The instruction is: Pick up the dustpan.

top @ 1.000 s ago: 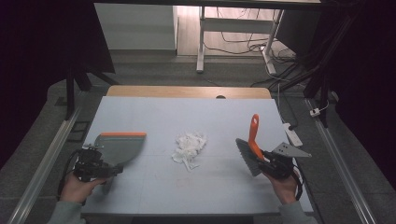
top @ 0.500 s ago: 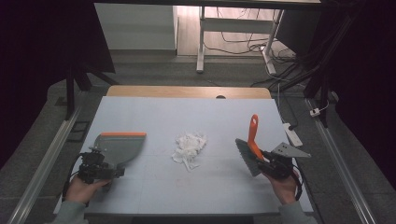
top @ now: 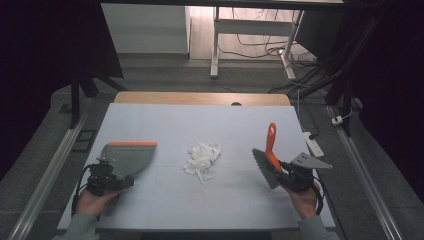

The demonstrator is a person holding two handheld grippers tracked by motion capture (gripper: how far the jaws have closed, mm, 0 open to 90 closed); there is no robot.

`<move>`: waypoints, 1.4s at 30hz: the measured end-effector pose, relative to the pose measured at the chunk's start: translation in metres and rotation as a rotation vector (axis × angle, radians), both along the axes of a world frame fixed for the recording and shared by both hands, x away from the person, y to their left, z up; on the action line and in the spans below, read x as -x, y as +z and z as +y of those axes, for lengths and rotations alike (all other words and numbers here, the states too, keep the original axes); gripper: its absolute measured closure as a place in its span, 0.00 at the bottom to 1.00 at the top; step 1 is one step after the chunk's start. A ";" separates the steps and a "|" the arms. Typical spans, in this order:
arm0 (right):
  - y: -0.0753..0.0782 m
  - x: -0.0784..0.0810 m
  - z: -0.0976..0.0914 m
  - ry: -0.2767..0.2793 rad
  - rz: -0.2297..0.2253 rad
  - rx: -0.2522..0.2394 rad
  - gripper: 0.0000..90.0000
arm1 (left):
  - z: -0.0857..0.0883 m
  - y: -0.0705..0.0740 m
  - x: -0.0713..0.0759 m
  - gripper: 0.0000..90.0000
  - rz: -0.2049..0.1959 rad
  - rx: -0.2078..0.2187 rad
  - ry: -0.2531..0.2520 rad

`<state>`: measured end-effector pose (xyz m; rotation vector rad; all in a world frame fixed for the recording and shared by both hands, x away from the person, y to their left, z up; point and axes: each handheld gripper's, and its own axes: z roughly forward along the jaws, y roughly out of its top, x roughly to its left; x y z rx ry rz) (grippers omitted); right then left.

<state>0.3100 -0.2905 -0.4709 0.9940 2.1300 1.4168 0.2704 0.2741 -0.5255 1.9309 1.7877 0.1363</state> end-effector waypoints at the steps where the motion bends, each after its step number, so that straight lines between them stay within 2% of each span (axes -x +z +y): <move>1: 0.000 0.000 0.000 -0.001 0.000 0.000 0.78 | 0.000 0.000 0.000 0.27 -0.002 0.000 0.002; 6: 0.000 0.000 0.000 -0.002 0.001 0.002 0.78 | 0.002 0.000 0.000 0.37 -0.015 0.004 0.016; 17: -0.001 0.000 0.000 -0.006 0.002 0.005 0.78 | 0.005 -0.002 0.000 0.51 -0.045 0.010 0.042; 22: -0.001 0.000 0.001 -0.002 0.001 0.006 0.78 | 0.005 -0.003 0.000 0.66 -0.054 0.022 0.047; 35: -0.001 0.000 0.000 -0.003 0.003 0.008 0.78 | 0.007 -0.003 0.002 0.68 -0.077 0.020 0.044; 42: -0.001 0.000 0.000 -0.006 -0.002 0.009 0.78 | 0.011 -0.001 0.004 0.68 -0.107 0.024 0.044</move>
